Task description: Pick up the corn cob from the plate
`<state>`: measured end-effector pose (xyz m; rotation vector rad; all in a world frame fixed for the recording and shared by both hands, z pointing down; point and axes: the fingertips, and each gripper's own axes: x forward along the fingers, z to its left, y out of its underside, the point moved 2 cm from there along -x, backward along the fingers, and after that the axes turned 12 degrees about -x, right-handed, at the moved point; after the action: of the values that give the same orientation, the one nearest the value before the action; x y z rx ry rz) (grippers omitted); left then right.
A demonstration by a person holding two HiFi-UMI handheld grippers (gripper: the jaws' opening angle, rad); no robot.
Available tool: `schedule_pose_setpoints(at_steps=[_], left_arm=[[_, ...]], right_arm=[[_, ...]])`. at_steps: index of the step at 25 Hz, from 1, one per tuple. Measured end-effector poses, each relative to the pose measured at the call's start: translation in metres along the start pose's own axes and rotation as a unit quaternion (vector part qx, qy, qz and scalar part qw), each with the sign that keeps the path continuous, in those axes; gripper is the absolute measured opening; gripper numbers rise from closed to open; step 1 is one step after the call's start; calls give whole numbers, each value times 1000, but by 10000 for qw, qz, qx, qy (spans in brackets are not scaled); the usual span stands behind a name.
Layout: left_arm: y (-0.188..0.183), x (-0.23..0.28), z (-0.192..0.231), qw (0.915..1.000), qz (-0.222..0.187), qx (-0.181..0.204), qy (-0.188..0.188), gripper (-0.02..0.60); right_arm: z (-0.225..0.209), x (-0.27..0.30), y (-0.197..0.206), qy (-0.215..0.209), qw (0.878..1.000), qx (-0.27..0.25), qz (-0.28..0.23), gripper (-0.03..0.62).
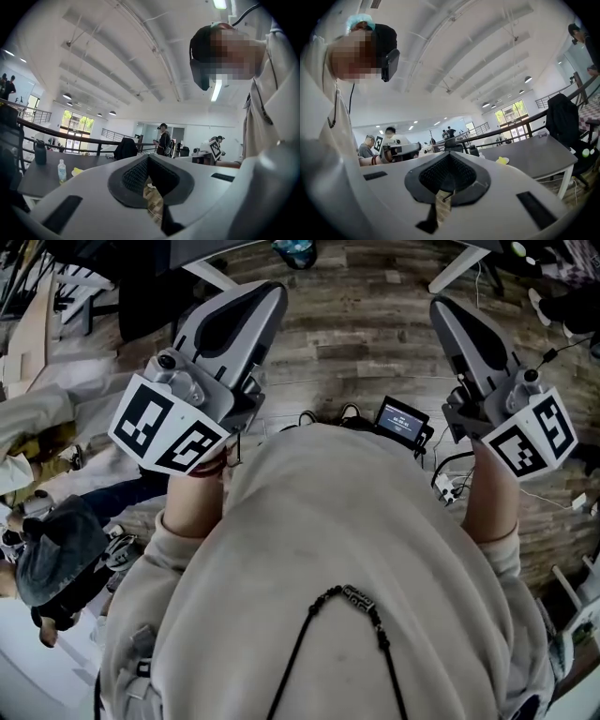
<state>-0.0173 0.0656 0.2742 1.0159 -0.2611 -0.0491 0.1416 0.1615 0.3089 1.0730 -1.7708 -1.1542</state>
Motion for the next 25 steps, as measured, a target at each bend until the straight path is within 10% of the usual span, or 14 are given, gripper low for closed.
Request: schedule_pose_setpoints(at_steps=[25], left_arm=[[-23,31,-6,9921,361,381,1140,2]], right_arm=[[10,-8,-53,753,9964,-329,-199,12]])
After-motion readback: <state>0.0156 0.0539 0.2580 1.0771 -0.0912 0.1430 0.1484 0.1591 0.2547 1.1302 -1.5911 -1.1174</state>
